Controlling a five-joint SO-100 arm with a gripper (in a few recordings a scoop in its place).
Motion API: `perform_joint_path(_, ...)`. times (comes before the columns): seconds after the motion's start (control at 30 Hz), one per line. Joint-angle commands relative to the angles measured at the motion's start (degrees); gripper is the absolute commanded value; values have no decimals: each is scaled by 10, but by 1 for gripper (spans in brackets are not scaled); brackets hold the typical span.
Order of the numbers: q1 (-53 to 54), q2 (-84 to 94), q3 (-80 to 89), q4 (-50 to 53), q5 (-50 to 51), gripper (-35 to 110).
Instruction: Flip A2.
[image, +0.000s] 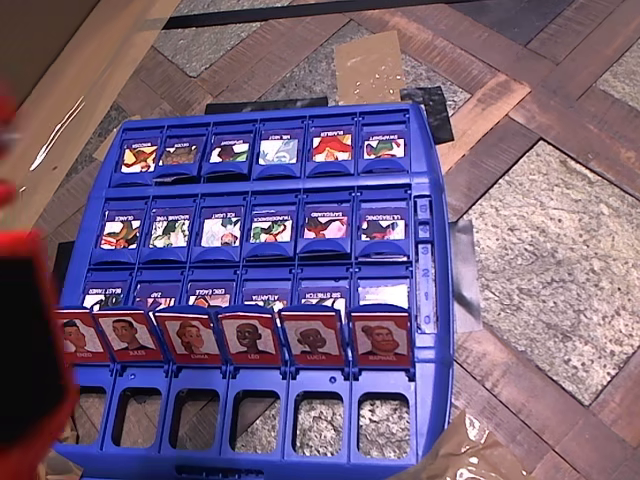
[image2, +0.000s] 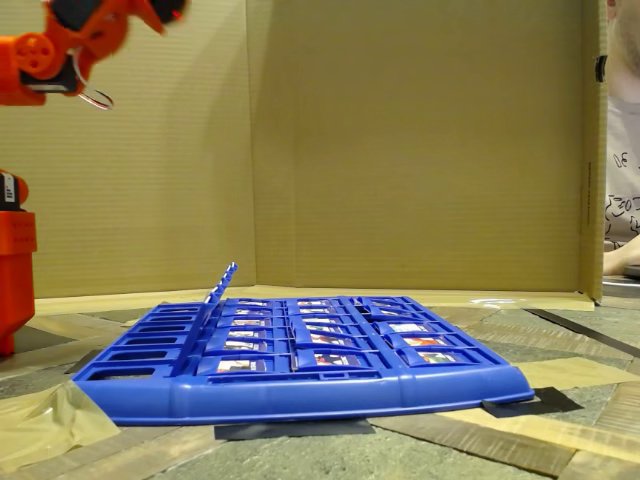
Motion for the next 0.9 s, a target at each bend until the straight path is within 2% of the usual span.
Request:
perform_joint_path(0.0,7,-45,-54,58,-4,0)
perform_joint_path(0.37,2,-173,-156,323,-3,0)
perform_joint_path(0.6,-6,-233,-198,553,-4,0)
perform_joint_path(0.87,-21,-272,-207,692,-18,0)
